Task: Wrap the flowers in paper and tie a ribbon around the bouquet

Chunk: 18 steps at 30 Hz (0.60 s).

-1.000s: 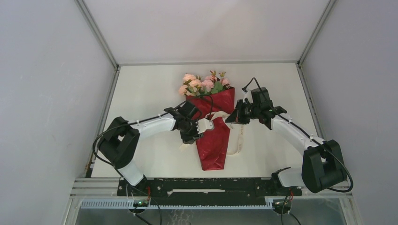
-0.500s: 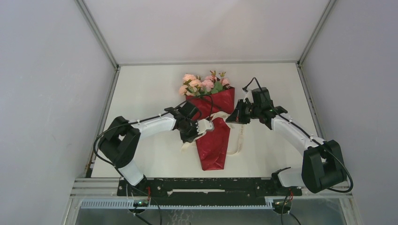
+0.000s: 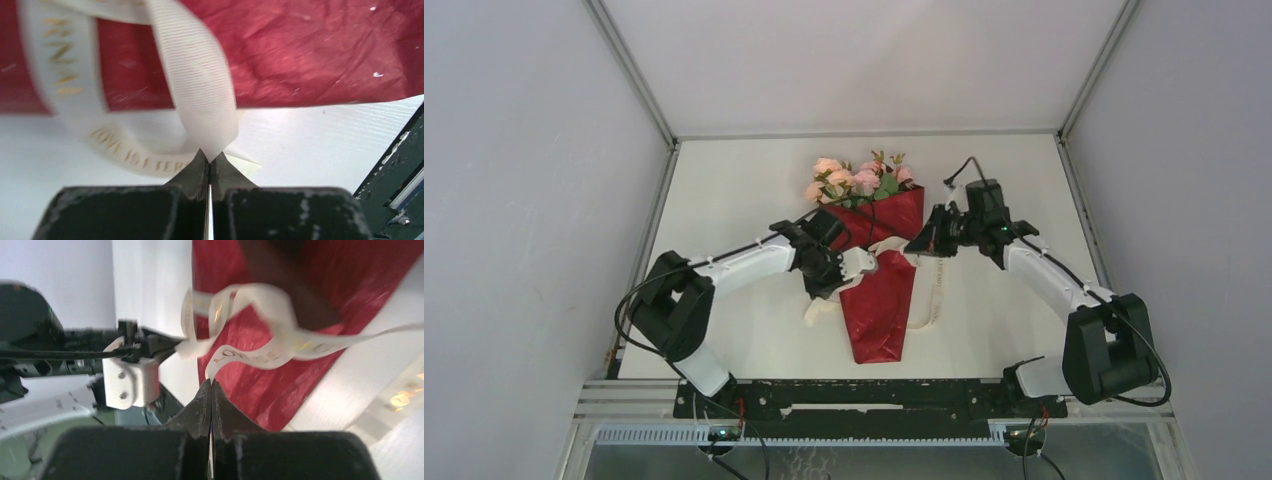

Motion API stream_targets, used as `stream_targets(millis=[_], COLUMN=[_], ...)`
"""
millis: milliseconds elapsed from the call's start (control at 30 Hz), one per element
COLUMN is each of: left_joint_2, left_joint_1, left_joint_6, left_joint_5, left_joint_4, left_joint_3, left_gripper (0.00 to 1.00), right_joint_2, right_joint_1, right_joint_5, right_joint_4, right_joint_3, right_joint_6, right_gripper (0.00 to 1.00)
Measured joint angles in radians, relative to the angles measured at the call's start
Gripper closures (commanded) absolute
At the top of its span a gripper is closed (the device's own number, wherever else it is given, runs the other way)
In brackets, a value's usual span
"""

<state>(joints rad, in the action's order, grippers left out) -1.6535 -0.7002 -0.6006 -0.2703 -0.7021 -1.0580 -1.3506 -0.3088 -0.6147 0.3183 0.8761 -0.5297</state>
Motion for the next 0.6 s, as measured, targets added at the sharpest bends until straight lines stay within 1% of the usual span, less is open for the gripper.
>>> stream_targets(millis=[67,133,167,200,233,267,333,400,467,500,600], left_joint_2=[0.014,0.074,0.095,0.142,0.186,0.221,0.291,0.317,0.298,0.279,0.210], left_joint_1=[0.030,0.115,0.192,0.297,0.406,0.494,0.718,0.916,1.062,1.112,1.204], left_joint_6=[0.000,-0.002,-0.005,-0.018,-0.032,-0.046,-0.087,-0.127,-0.166,-0.186,-0.232], left_joint_5=[0.010,0.035,0.050,0.060,0.079,0.097,0.150,0.222,0.294,0.327,0.400], left_joint_4=[-0.031,-0.060,-0.070,-0.063,-0.059,-0.052,-0.014,0.034,0.078,0.102,0.169], left_joint_3=[-0.031,-0.032,-0.031,-0.012,0.010,0.031,0.095,0.152,0.198,0.215,0.238], left_gripper=[1.00,1.00,1.00,1.00,1.00,1.00,1.00,1.00,1.00,1.00,1.00], right_joint_2=[-0.013,0.006,0.020,0.043,0.069,0.110,0.216,0.310,0.370,0.381,0.366], right_joint_1=[0.071,0.267,0.397,0.564,0.671,0.807,0.992,1.096,1.201,1.242,1.387], right_joint_5=[-0.038,-0.037,-0.012,0.019,0.047,0.077,0.127,0.143,0.141,0.141,0.121], right_joint_4=[-0.027,-0.058,-0.072,-0.099,-0.115,-0.141,-0.148,-0.138,-0.121,-0.113,-0.087], right_joint_3=[0.020,0.018,0.012,-0.008,-0.032,-0.080,-0.197,-0.304,-0.389,-0.414,-0.460], right_joint_6=[-0.029,-0.063,-0.077,-0.092,-0.108,-0.124,-0.146,-0.155,-0.154,-0.150,-0.119], right_gripper=[1.00,1.00,1.00,1.00,1.00,1.00,1.00,1.00,1.00,1.00,1.00])
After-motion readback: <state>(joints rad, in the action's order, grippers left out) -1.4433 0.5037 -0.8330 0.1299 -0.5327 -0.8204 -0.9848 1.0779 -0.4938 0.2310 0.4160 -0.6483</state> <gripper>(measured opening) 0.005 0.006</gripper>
